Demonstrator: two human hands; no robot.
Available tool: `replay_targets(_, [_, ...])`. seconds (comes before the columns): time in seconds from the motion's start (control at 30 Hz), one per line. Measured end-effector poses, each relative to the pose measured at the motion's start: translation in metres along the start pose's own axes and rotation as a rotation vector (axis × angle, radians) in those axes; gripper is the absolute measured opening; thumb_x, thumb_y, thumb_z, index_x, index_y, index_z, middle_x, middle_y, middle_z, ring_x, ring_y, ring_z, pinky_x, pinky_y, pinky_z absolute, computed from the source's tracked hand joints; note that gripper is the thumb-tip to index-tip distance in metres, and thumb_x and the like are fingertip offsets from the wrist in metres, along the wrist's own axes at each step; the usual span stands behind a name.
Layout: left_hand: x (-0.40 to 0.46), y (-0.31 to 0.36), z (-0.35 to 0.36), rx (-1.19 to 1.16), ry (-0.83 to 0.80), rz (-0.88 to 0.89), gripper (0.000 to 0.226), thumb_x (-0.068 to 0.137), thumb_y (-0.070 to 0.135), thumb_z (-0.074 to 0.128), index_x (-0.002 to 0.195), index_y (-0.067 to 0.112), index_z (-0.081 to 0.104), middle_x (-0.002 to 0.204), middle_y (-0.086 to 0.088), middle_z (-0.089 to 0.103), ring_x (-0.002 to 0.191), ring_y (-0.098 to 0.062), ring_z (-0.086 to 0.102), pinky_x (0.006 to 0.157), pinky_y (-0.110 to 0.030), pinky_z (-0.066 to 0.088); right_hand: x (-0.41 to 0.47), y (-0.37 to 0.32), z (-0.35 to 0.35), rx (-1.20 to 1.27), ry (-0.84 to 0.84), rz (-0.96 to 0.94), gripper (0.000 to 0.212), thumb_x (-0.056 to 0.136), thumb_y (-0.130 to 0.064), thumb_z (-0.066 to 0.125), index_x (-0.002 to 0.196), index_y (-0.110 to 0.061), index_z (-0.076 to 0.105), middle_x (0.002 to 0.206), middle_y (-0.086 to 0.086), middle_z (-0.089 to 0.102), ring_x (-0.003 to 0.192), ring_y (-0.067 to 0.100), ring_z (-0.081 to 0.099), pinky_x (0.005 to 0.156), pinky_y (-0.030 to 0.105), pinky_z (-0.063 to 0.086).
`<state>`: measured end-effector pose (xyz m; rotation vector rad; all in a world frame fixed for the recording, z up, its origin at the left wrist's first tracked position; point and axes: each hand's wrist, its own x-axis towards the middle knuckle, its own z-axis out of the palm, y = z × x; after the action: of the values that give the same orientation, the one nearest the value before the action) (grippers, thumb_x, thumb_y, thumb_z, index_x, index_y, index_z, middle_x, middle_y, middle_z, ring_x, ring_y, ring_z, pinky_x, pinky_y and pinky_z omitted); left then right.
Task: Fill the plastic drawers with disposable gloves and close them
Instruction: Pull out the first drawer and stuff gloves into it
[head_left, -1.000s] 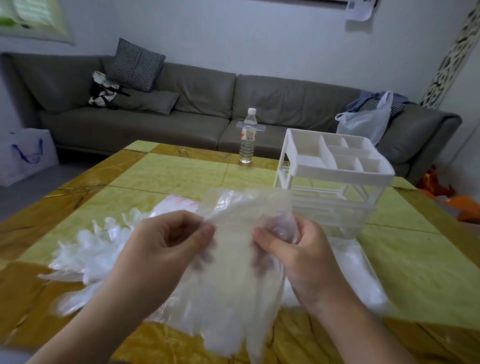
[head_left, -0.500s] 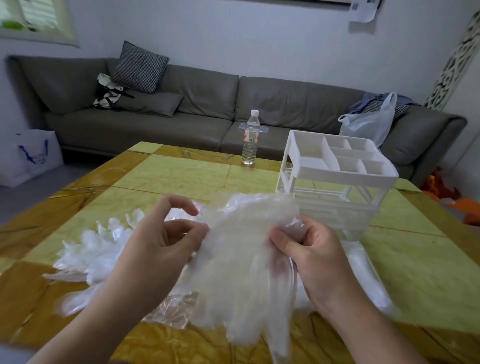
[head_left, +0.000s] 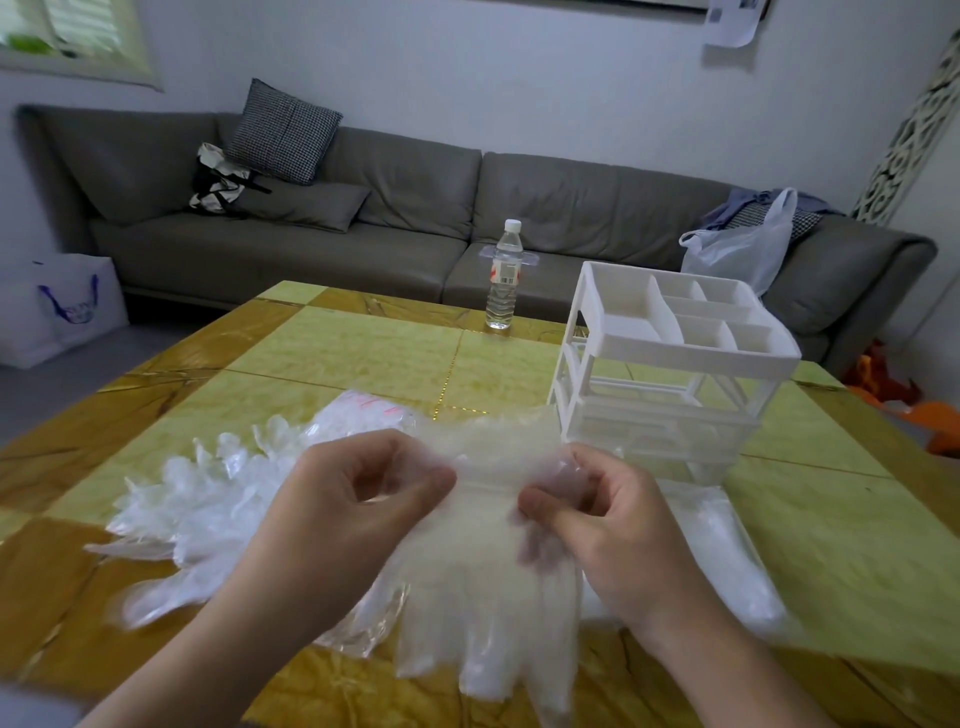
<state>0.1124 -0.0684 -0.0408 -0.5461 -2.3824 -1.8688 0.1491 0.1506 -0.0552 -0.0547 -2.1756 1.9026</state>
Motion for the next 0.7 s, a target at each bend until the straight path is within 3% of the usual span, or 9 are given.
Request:
replay_targets(0.1, [0.0007,-0.0008,-0.0013,-0.015,0.066,0.009,0.028,0.085,0.031,0.082,0.077,0.007,0.069,0.076,-0.015,0.069,0.077,-0.032,0.07,0.079,-0.052,0.057,-0.0002,-0.0003,-0.0009,-0.016,0.015,0.006,0.011,0.092,0.006,0.074,0.088,0.005,0.064,0.076,0.015,0.076,0.057,0.032,0.071,0.058,0.046,0.058])
replay_targets(0.23, [0.0024,-0.0028,-0.0026,-0.03,0.061,-0.01,0.042,0.087,0.048,0.079,0.081,0.007,0.07,0.078,-0.022,0.071,0.072,-0.043,0.068,0.077,-0.062,0.057,-0.0005,-0.0005,0.0,0.023,0.015,0.015,0.012,0.093,0.006,0.073,0.09,0.011,0.062,0.076,0.019,0.076,0.056,0.032,0.069,0.056,0.045,0.058])
replay_targets(0.3, [0.0031,-0.0003,-0.0031,-0.055,0.052,-0.033,0.03,0.094,0.042,0.073,0.084,0.014,0.076,0.074,-0.011,0.076,0.068,-0.036,0.073,0.078,-0.059,0.059,-0.0011,0.0,0.0002,0.04,0.017,0.018,0.015,0.093,0.005,0.073,0.09,0.012,0.06,0.075,0.019,0.075,0.054,0.031,0.068,0.054,0.043,0.057])
replay_targets(0.4, [0.0035,0.0018,-0.0027,-0.059,-0.011,-0.05,0.02,0.094,0.031,0.067,0.084,0.019,0.08,0.074,-0.009,0.078,0.067,-0.029,0.075,0.078,-0.053,0.06,-0.0025,-0.0005,0.0014,0.059,0.002,0.023,0.017,0.092,0.0,0.076,0.09,0.009,0.062,0.076,0.019,0.076,0.055,0.033,0.069,0.056,0.045,0.057])
replay_targets(0.53, [0.0016,0.0018,-0.0009,-0.041,-0.112,-0.055,0.025,0.092,0.039,0.063,0.088,0.021,0.08,0.078,-0.009,0.078,0.076,-0.036,0.074,0.081,-0.056,0.058,-0.0031,0.0007,0.0053,0.074,-0.015,0.042,0.011,0.094,0.0,0.074,0.092,0.004,0.064,0.076,0.019,0.076,0.053,0.034,0.069,0.052,0.041,0.057])
replay_targets(0.7, [0.0033,-0.0003,-0.008,-0.093,-0.182,-0.129,0.023,0.088,0.04,0.073,0.092,0.018,0.078,0.092,-0.009,0.078,0.09,-0.027,0.075,0.094,-0.049,0.055,-0.004,0.001,0.0053,0.115,0.05,0.053,0.007,0.096,0.001,0.071,0.094,0.004,0.065,0.074,0.018,0.075,0.05,0.031,0.067,0.047,0.036,0.056])
